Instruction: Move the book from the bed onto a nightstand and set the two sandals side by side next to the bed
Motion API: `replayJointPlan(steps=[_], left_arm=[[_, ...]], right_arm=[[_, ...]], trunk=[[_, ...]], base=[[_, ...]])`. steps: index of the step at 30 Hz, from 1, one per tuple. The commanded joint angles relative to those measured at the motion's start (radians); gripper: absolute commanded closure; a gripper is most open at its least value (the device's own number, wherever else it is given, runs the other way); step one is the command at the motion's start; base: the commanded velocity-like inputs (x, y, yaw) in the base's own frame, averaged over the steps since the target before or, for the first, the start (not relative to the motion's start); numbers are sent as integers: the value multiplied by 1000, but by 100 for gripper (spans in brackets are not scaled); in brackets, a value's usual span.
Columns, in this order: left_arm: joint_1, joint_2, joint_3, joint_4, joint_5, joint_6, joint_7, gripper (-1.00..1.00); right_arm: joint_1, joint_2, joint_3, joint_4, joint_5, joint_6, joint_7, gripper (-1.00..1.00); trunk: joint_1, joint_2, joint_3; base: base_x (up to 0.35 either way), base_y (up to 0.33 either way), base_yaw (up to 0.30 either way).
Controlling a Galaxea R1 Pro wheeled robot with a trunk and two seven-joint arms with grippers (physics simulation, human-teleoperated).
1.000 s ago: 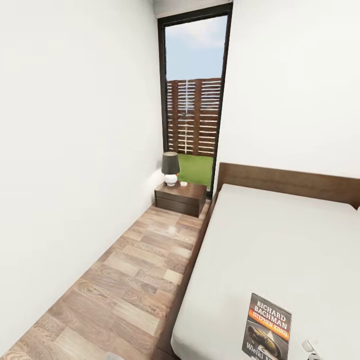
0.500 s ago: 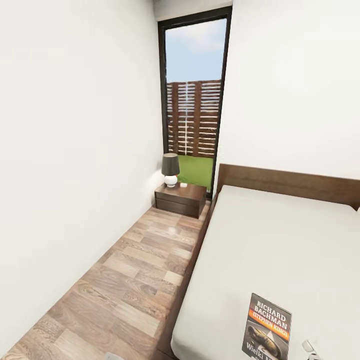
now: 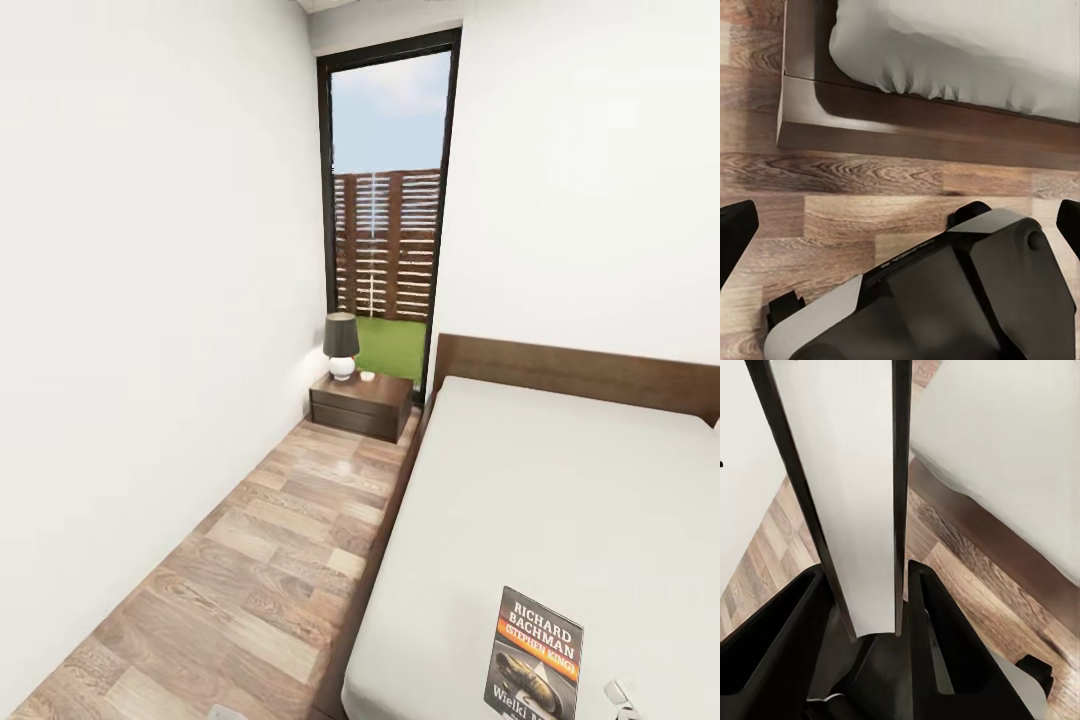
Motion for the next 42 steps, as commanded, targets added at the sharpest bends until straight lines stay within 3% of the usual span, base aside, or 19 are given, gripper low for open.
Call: replayJointPlan(steps=[1,15,42], left_arm=[[0,0,-9,1,6,-6,-2,-100],[-1,0,-8,1,6,-6,-2,-100],[0,0,-8,1,6,-6,-2,-100]], right_arm=[[-1,-1,7,0,-10,9,2,100],[-1,-1,7,0,-10,9,3,100],[-1,-1,7,0,-10,10,2,100]], trunk=[[1,-1,0],[1,-1,3],[1,-1,7]], base=[[0,0,0],[0,0,30],[0,0,274]])
